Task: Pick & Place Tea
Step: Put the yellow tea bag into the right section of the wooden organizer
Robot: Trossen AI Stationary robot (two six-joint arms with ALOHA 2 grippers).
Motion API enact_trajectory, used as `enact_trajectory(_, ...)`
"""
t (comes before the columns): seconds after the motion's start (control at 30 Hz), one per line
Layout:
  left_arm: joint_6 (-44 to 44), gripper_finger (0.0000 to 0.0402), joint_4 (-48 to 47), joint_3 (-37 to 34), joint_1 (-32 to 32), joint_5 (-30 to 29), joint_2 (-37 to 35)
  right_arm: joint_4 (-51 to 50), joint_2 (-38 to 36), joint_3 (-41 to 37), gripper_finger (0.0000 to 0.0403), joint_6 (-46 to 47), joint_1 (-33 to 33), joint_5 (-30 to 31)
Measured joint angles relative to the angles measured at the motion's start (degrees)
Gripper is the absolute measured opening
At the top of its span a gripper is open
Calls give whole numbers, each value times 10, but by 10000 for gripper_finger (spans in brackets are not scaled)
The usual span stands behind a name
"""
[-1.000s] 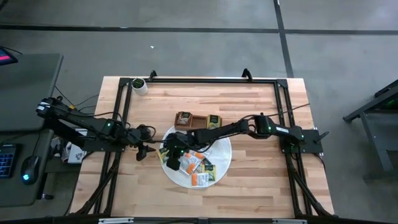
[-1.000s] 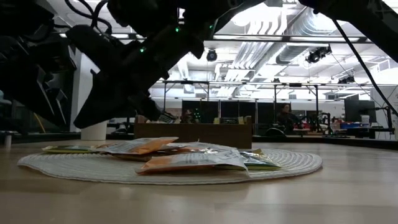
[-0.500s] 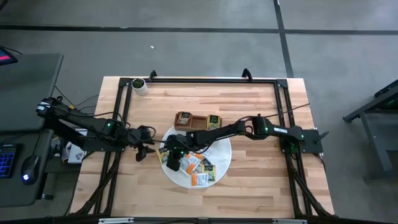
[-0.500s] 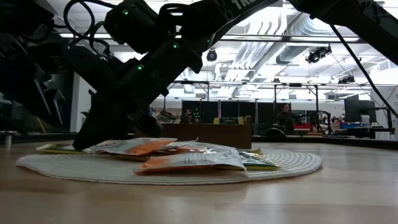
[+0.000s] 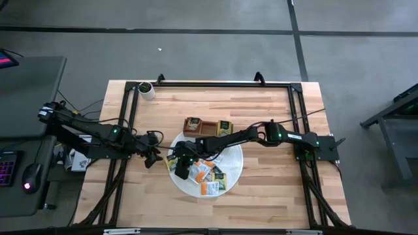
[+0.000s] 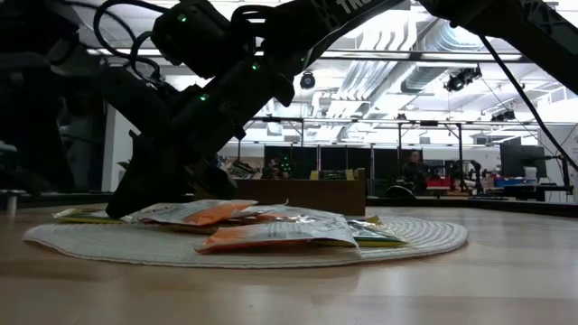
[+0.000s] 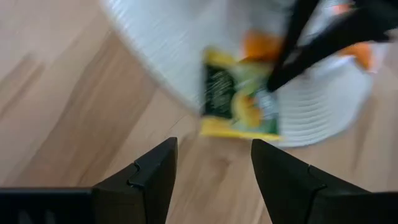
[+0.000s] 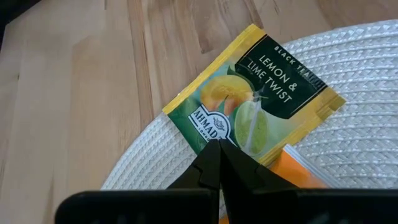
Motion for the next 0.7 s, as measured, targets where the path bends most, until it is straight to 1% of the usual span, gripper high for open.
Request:
enact_trajectory(0.13, -61, 204, -11, 0, 0, 0, 29, 0, 0, 0, 0, 0, 0, 2)
enact_trajectory(0.3, -102, 204, 2, 0, 0, 2, 65, 8, 1, -1, 0, -2, 0, 2)
enact_trajectory(0.47, -107, 204, 57, 0, 0, 23, 89, 11, 1, -1, 0, -3, 1, 2)
enact_trajectory(0.7, -117, 204, 80, 1, 0, 28, 132, 13, 1, -1, 0, -13, 2, 0)
